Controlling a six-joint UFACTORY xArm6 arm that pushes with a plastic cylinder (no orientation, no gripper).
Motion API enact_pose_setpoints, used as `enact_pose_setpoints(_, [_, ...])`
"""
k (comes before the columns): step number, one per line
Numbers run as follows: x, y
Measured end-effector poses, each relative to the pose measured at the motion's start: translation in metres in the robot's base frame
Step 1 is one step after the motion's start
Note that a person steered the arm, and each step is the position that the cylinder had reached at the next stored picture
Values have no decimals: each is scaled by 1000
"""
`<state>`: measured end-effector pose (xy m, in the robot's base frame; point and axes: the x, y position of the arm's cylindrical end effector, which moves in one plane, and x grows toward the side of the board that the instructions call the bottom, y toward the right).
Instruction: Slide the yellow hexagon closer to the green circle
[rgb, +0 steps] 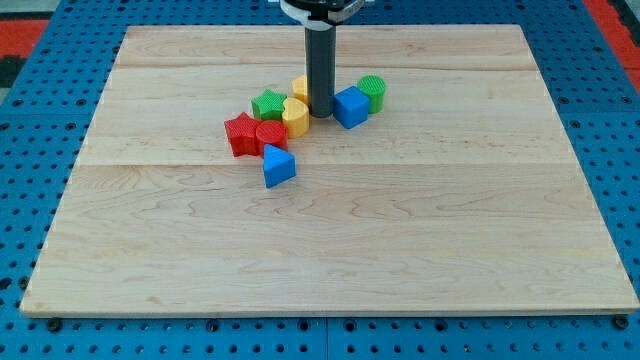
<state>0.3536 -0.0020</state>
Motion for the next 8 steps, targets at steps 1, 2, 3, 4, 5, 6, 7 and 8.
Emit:
enact_pose_setpoints(1, [-30,19])
enact_pose_setpoints(2, [3,69])
enact_pose_setpoints(3, [55,41])
enact_pose_setpoints(4, [65,23])
enact_pose_setpoints(5, [58,14])
enact_pose_setpoints(6, [33,7])
enact_pose_setpoints(7, [13,0])
enact_pose_setpoints(8, [10,10])
